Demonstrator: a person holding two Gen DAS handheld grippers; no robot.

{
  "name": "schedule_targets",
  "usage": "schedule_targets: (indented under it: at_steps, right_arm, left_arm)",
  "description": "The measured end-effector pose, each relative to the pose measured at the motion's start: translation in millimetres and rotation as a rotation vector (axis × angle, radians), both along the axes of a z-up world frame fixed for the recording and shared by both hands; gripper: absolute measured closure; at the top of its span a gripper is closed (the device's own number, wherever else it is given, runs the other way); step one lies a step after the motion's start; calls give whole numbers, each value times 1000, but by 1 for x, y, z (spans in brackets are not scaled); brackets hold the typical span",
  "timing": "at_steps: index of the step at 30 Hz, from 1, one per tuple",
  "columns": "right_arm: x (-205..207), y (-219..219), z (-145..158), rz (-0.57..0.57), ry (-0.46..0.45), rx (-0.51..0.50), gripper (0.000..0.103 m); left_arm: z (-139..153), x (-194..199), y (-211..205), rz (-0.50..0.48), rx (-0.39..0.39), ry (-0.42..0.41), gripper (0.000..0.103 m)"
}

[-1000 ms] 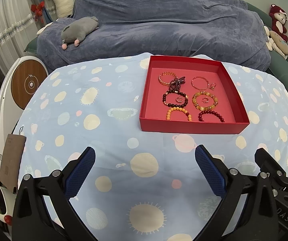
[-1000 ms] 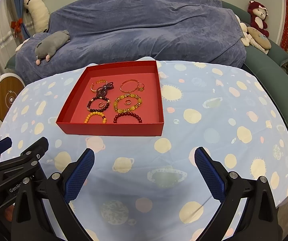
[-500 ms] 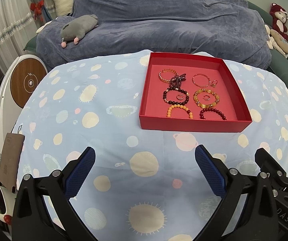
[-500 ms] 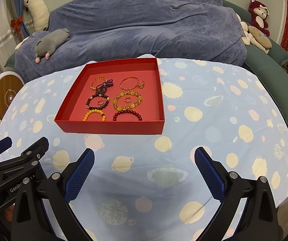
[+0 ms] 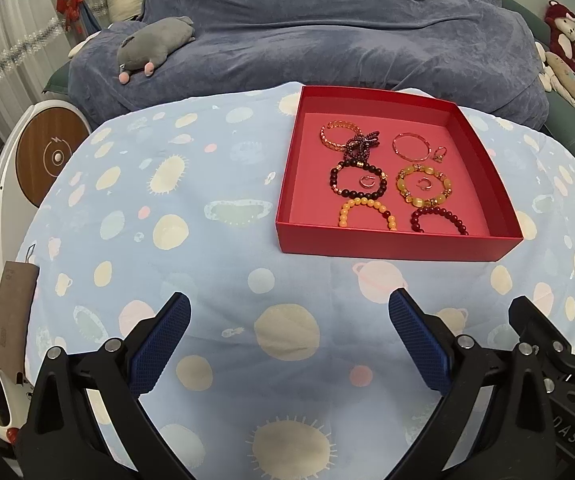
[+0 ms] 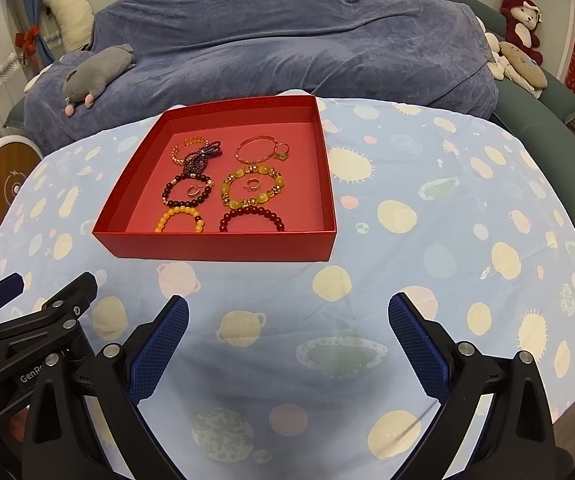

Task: Organize jewelry

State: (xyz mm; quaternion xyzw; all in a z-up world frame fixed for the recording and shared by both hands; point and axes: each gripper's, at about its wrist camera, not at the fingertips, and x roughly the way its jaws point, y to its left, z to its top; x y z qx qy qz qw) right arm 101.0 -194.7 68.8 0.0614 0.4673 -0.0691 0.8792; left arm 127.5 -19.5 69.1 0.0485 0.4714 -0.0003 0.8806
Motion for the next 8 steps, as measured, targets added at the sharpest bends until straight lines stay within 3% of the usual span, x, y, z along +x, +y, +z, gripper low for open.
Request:
schedule_targets:
  at_steps: [8]
  right_arm:
    - [4,0,-1,-2,2,-1,6]
  left_arm:
    - [-1,6,-1,1,-5,2,9]
